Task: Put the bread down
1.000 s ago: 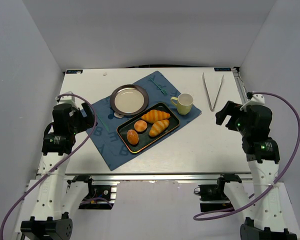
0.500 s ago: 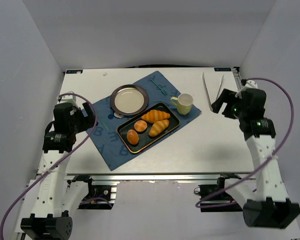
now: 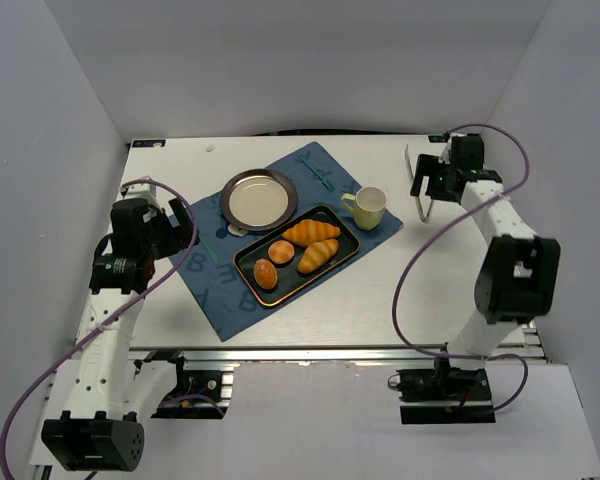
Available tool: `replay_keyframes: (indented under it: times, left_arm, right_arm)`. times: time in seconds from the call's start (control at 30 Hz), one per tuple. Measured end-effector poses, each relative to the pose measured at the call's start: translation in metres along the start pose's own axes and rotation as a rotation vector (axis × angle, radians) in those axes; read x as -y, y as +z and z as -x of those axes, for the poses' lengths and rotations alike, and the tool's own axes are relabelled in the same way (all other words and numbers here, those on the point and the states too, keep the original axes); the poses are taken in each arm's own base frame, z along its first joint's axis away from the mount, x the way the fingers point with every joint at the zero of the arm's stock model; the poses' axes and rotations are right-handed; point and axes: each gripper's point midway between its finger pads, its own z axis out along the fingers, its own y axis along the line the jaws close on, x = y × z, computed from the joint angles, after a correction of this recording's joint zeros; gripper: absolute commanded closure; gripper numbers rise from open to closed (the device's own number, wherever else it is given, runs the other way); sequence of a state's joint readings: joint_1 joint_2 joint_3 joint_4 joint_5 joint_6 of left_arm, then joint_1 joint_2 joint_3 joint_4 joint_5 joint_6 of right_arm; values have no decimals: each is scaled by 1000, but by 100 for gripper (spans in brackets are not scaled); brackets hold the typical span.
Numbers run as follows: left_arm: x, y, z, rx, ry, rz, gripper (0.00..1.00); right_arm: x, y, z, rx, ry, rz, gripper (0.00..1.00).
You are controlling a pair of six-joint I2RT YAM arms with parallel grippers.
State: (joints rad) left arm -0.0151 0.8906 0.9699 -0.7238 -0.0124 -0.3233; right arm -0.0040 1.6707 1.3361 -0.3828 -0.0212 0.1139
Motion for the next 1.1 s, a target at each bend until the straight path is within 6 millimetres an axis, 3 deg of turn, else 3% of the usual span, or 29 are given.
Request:
replay_keyframes:
  times: [0.23, 0.33, 0.67, 1.1]
  left_arm:
    - [12, 3, 9, 27, -10, -61, 2]
    - [14, 5, 10, 30, -6, -68, 2]
    - [7, 19, -9, -25, 8, -50, 2]
    - [9, 27, -13, -22, 4, -68, 2]
  right_arm:
    - [10, 72, 3, -74, -39, -14, 11]
    - [16, 88, 1, -89, -42, -24, 11]
    - [41, 107, -6, -113, -37, -104, 11]
    - [46, 138, -33, -185, -16, -106, 11]
